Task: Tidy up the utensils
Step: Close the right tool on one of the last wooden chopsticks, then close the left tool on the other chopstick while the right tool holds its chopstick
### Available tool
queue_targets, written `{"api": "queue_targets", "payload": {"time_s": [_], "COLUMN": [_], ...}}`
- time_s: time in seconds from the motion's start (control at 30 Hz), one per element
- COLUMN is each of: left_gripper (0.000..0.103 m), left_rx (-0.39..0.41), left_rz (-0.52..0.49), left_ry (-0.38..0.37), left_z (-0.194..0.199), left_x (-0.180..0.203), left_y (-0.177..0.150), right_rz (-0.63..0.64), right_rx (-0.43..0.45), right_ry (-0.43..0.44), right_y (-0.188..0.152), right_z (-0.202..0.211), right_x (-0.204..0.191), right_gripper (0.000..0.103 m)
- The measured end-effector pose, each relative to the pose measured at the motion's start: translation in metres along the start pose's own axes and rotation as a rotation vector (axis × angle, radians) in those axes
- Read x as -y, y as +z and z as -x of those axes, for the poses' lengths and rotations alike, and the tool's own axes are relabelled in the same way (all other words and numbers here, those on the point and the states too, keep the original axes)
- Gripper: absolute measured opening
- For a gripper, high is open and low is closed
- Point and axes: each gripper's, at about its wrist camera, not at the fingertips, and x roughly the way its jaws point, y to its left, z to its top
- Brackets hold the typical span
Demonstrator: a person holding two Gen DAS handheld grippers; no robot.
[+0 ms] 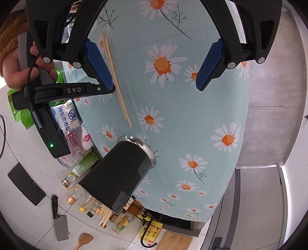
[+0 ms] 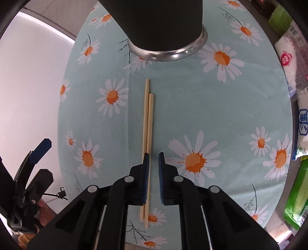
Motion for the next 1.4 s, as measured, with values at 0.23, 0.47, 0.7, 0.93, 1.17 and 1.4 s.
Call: {"api": "queue_targets", "payload": {"time_s": [0.23, 0.47, 0.7, 0.93, 1.17, 1.4], "left_gripper": [0.086, 0.086, 0.086, 0.086, 0.086, 0.086], "left_rx": [-0.005, -0.009, -0.007, -0.009, -0.026, -0.116], "left_rz": [0.011, 0.015, 0.016, 0.021, 0.030, 0.041], "left_ry": [0.007, 0.001, -0.015, -0.028, 0.052, 0.139], "left_z": [-0.001, -0.003, -0.005, -0.008, -0.010, -0.023], "left_x": [-0.004, -0.003, 0.002, 0.005, 0.007, 0.025], "left_y": [-0.001, -0.002, -0.002, -0.004, -0.004, 0.008], "right_rz": [0.006, 0.008, 0.009, -0.006, -0.047, -0.034], "right_rx": [-0.013, -0.038, -0.084, -0.099, -0.085, -0.017], "right_ry": [-0.052, -0.117, -0.173, -0.129, -0.051, 0.025], "right_y": [0.008, 0.015, 0.026, 0.034, 0.034, 0.029], "right_z": [-0.005, -0.011, -0.022, -0.026, -0.012, 0.024], "right_x": [-0.007, -0.021, -0.039, -0.037, -0.015, 0.002], "right_gripper": [0.010, 0.008, 0.005, 0.005, 0.005, 0.005]}}
